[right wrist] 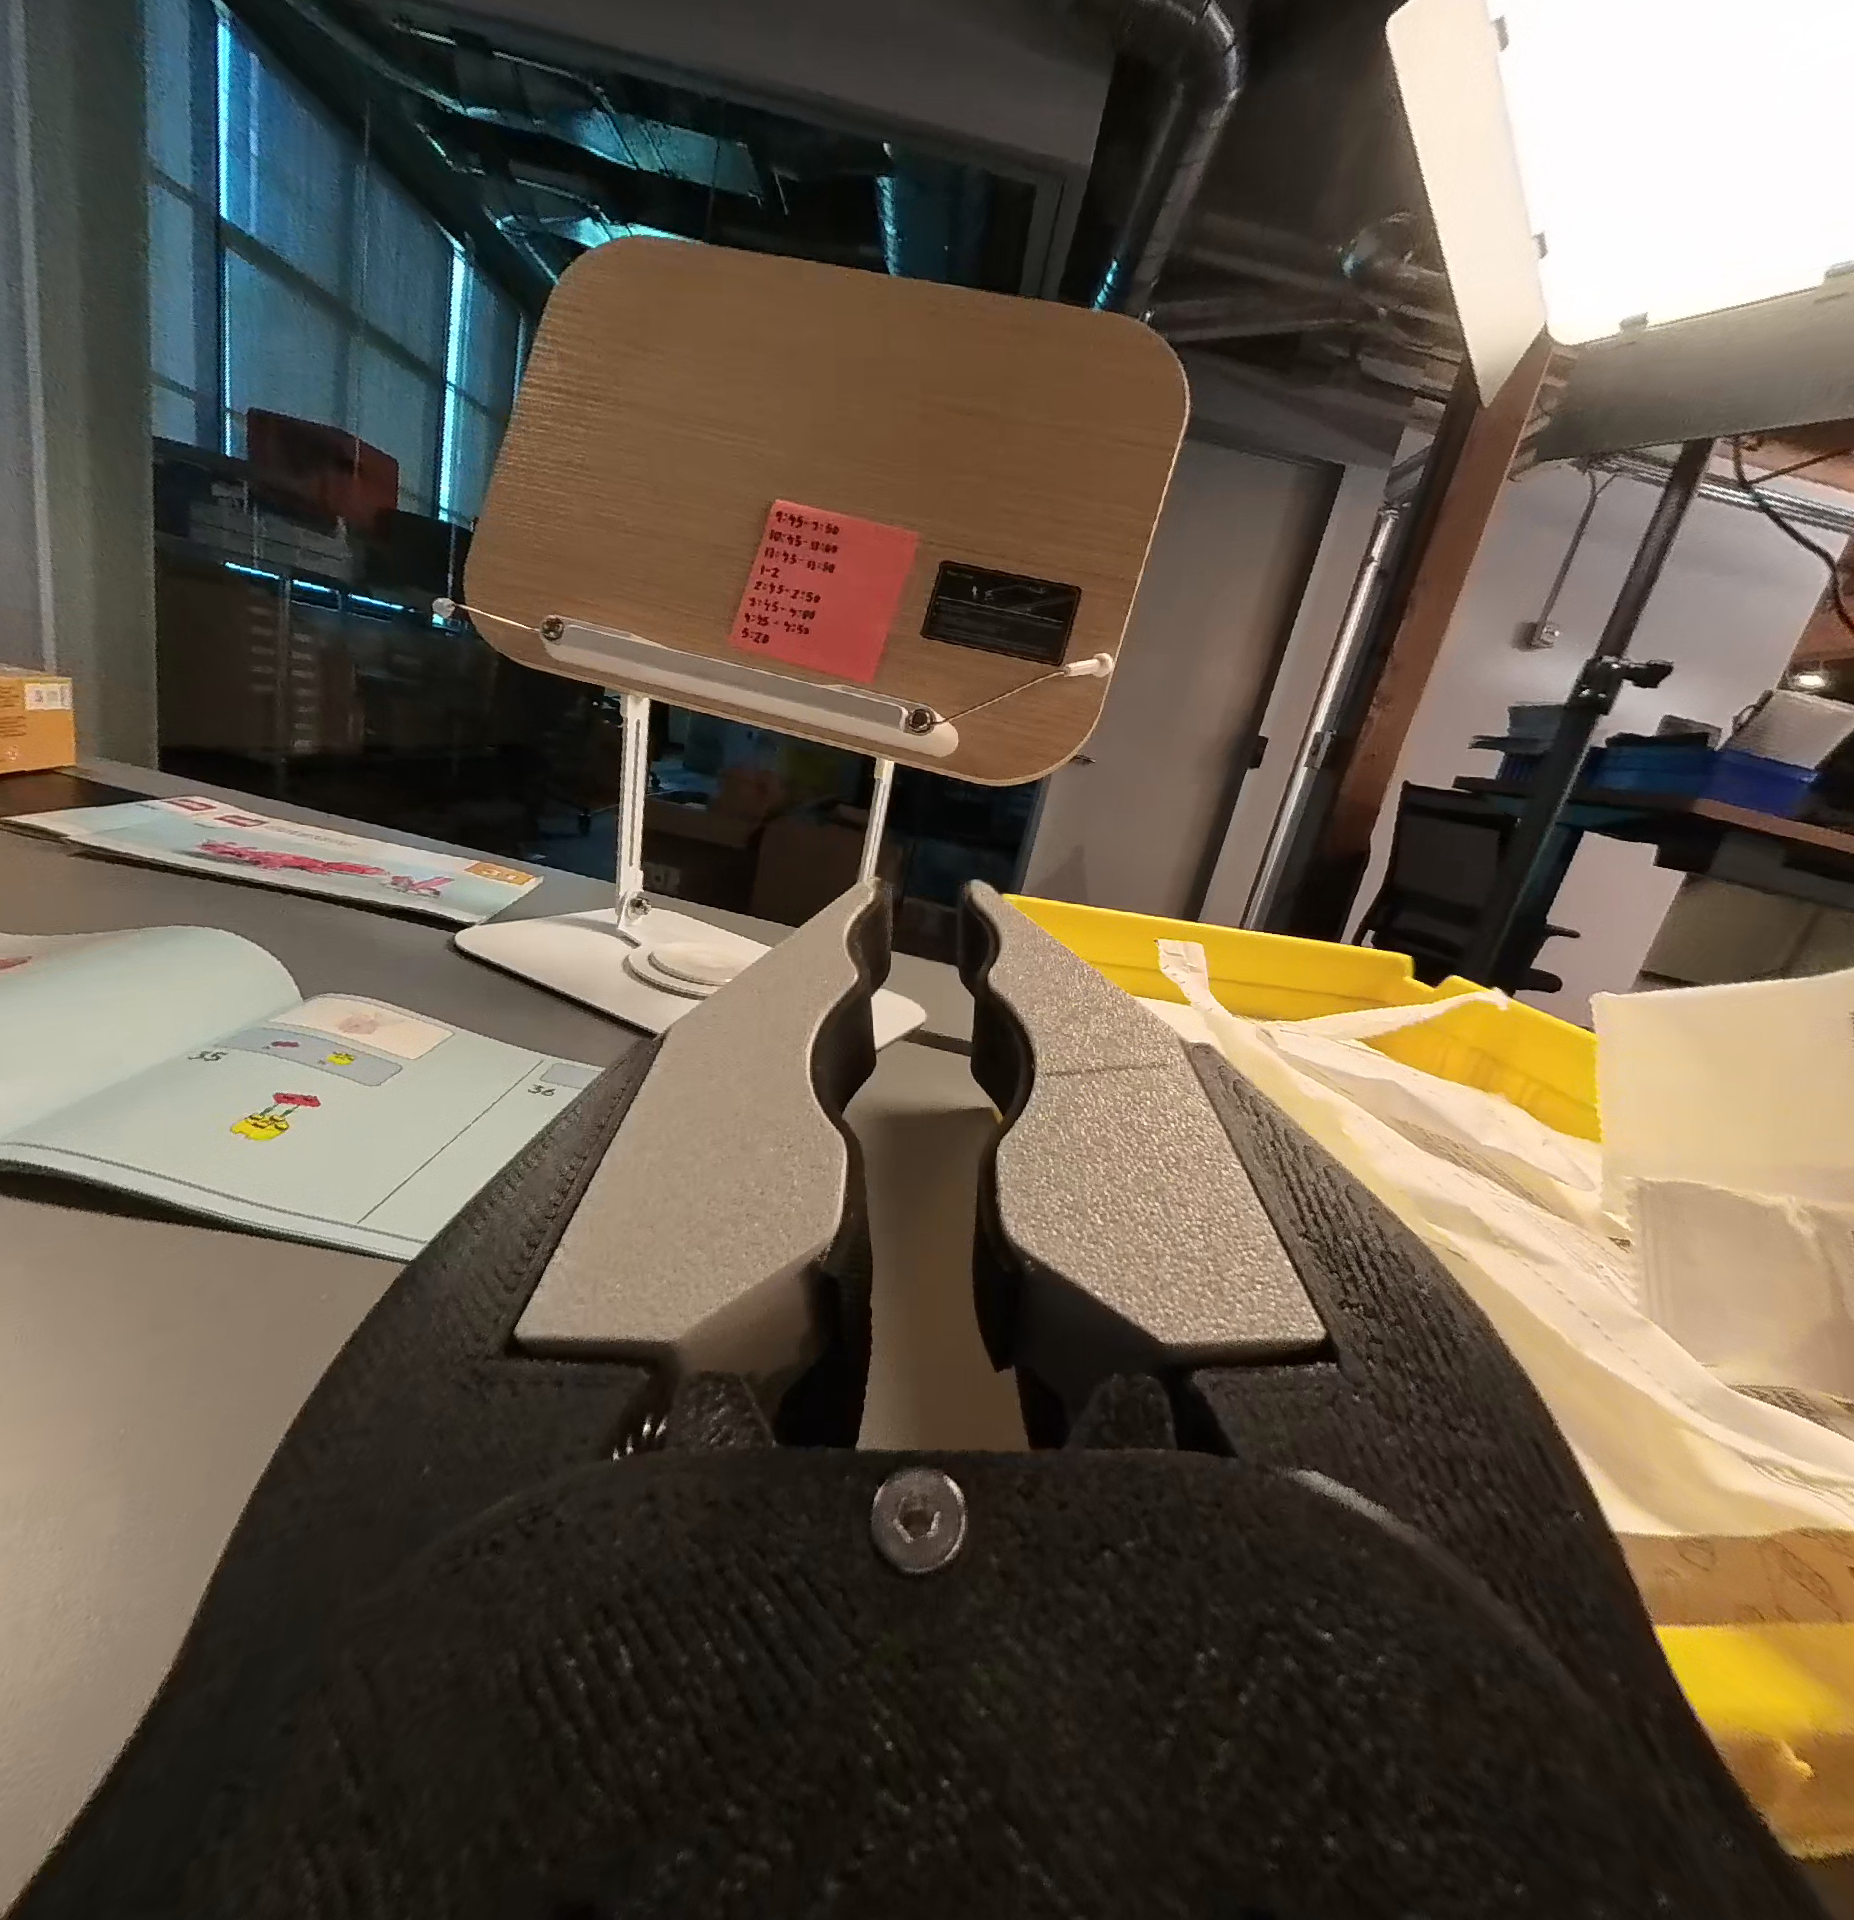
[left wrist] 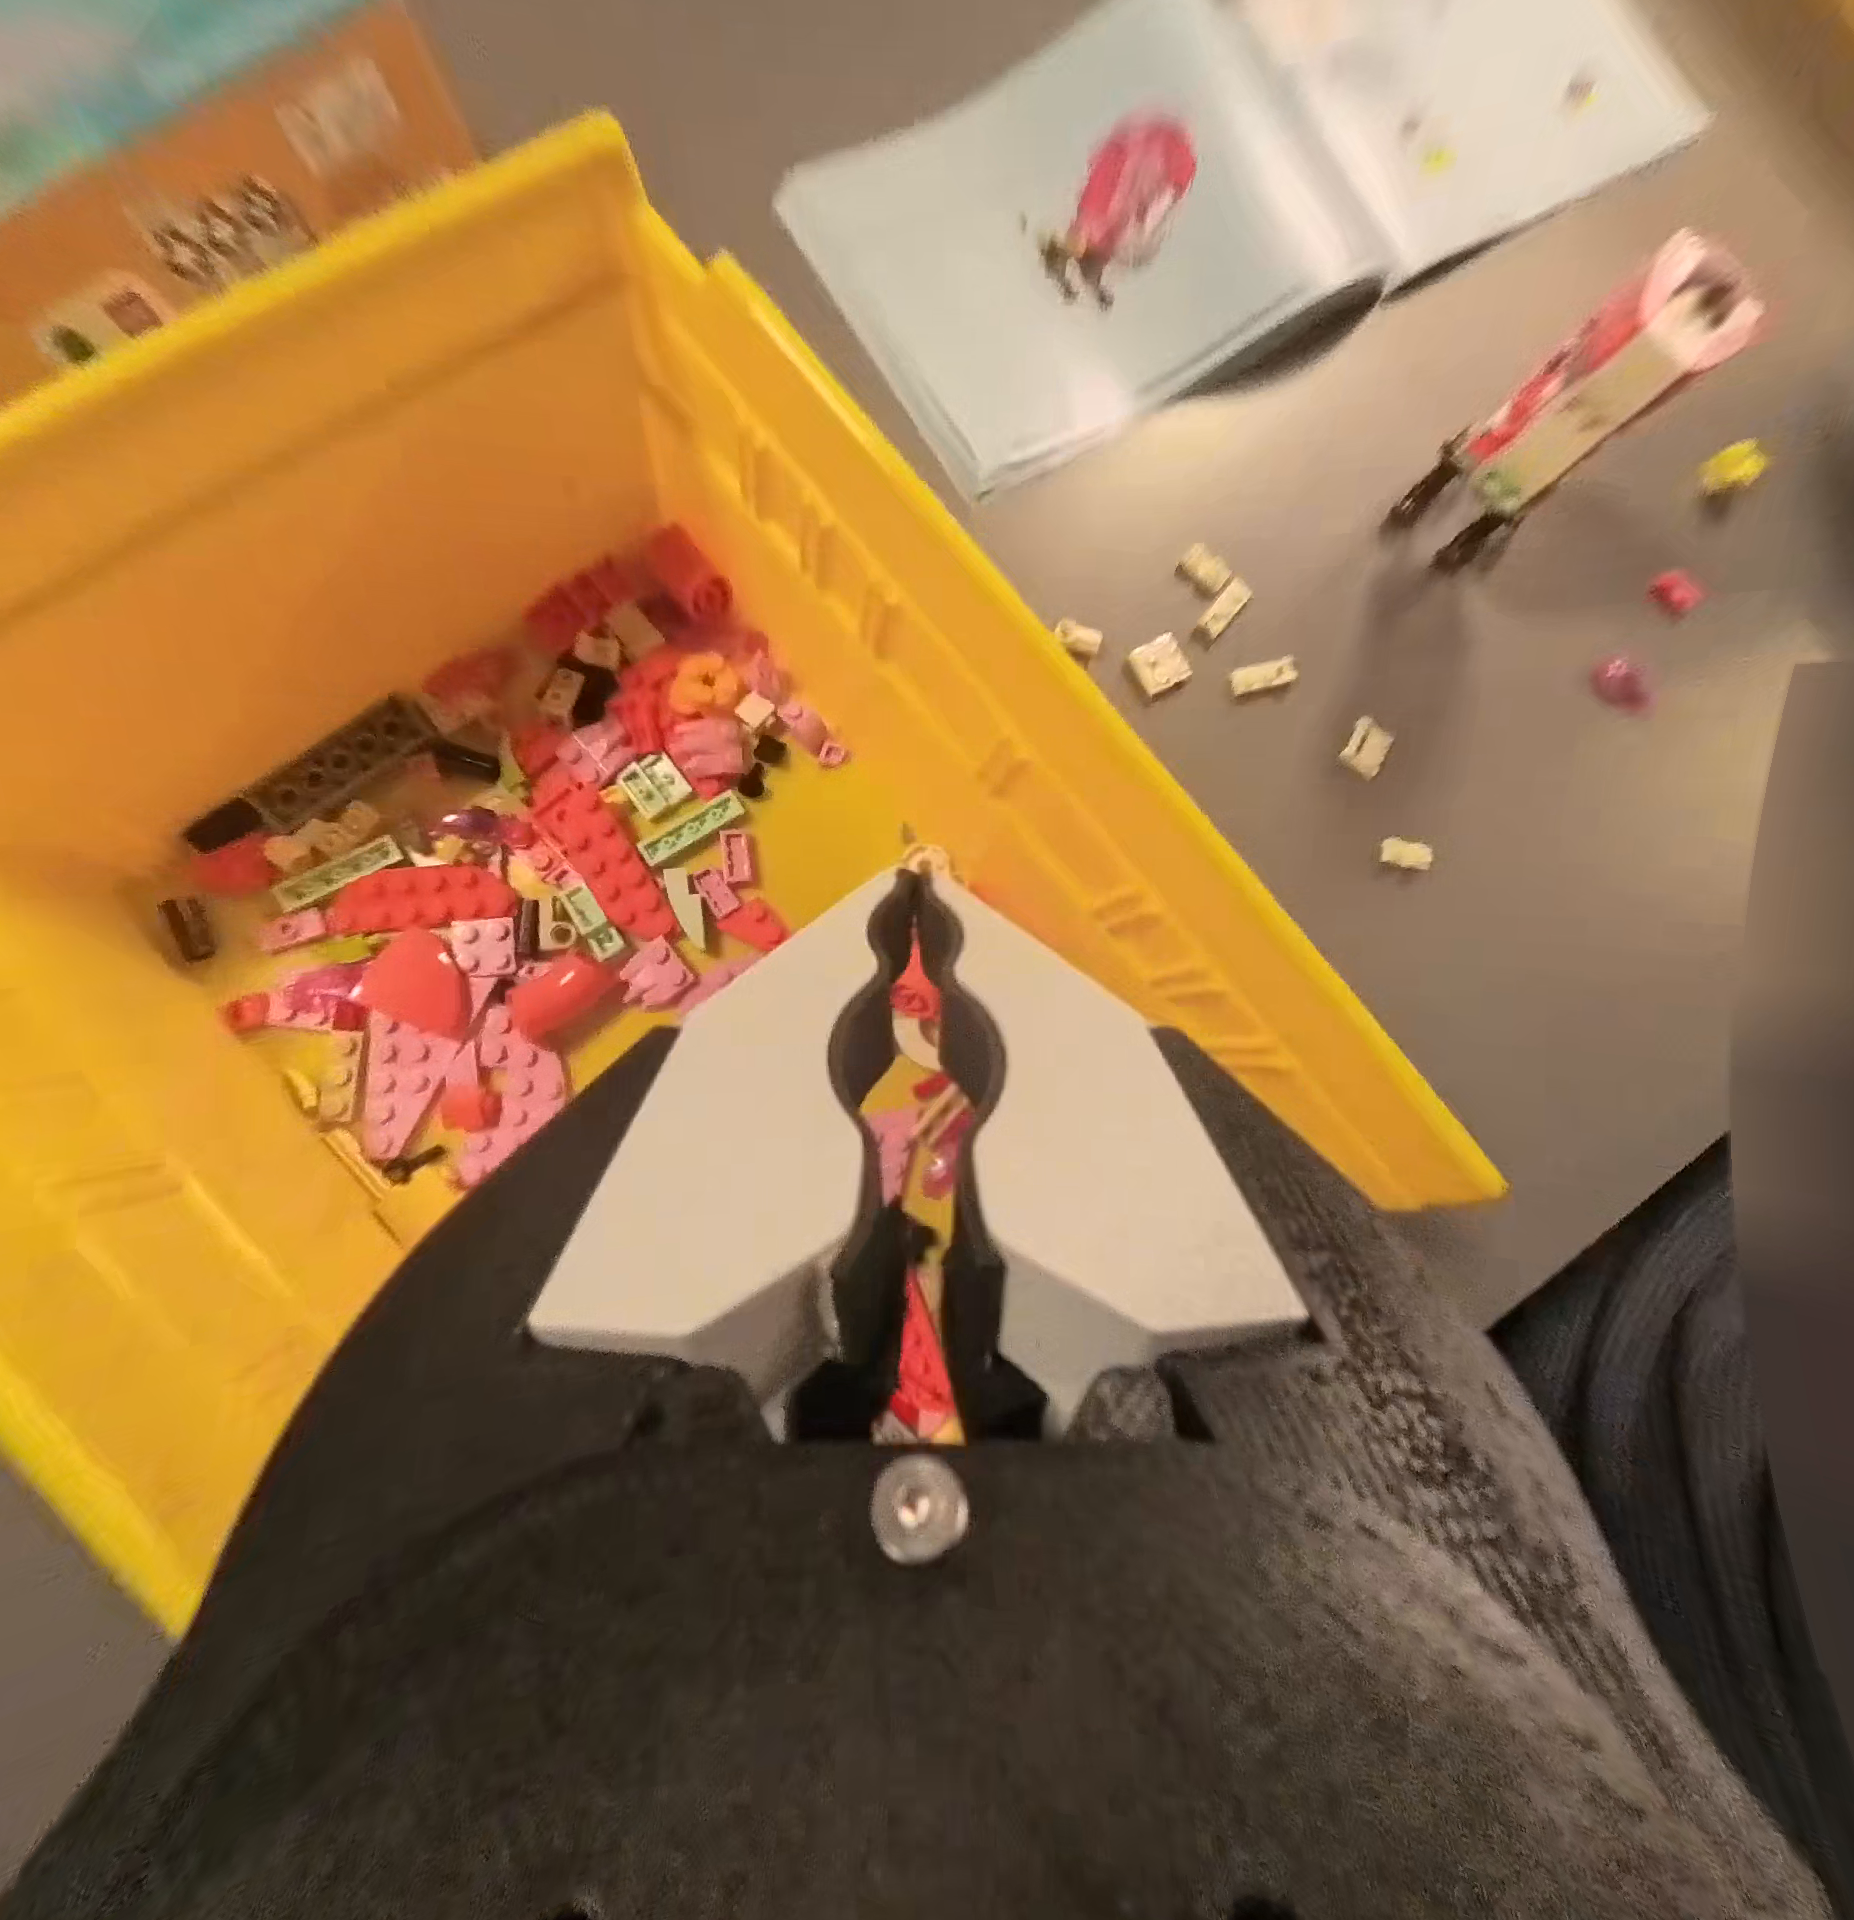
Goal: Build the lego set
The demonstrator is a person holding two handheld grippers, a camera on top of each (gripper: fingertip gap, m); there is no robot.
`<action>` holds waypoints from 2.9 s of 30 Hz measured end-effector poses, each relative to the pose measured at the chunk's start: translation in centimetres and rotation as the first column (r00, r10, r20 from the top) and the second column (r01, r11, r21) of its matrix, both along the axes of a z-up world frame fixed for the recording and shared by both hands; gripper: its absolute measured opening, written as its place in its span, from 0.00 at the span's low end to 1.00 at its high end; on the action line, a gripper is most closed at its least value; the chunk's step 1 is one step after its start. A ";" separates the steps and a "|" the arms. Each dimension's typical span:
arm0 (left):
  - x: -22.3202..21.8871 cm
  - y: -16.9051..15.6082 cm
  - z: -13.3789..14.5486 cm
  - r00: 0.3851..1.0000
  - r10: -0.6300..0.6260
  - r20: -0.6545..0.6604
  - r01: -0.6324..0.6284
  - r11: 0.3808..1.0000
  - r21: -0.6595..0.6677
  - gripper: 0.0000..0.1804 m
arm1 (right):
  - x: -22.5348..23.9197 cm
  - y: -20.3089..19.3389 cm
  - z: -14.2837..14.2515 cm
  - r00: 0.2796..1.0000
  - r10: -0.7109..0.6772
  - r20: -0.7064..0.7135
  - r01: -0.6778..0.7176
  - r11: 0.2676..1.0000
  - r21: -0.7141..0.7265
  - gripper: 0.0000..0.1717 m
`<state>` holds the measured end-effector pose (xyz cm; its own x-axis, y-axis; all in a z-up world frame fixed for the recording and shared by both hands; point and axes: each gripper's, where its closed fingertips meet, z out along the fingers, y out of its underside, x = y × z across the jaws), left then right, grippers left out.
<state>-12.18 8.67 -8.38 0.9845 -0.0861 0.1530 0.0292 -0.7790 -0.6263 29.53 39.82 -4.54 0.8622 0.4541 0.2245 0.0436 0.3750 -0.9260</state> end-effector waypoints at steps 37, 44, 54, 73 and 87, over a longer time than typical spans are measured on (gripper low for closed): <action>2.3 0.2 -8.8 0.756 -0.654 -0.017 0.604 0.707 -0.367 0.00 | 1.9 1.6 -0.8 0.986 -0.165 -0.001 0.165 0.984 -0.065 0.06; 3.1 0.1 -9.4 0.749 -0.662 0.021 0.618 0.687 -0.381 0.05 | 2.0 1.7 -0.9 0.986 -0.167 -0.008 0.166 0.983 -0.072 0.06; 2.8 -0.4 -9.3 0.696 -0.716 -0.046 0.652 0.658 -0.377 0.02 | 2.0 1.7 -0.9 0.987 -0.158 -0.015 0.156 0.985 -0.073 0.06; 13.3 6.9 10.6 0.748 -0.595 -0.292 0.656 0.729 0.196 0.01 | 0.8 1.5 -0.4 0.995 -0.033 -0.096 0.026 0.997 -0.074 0.06; 36.9 19.6 -5.0 0.643 -0.765 -0.043 0.737 0.632 -0.238 0.01 | 3.4 0.9 0.6 0.980 -0.040 -0.193 0.032 0.998 -0.048 0.06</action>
<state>24.73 28.30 -13.40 0.6012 -0.7890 0.1267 -0.6867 -0.5911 -0.4231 32.96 40.76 -3.94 0.9034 0.4277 0.0320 -0.1256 0.3351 -0.9338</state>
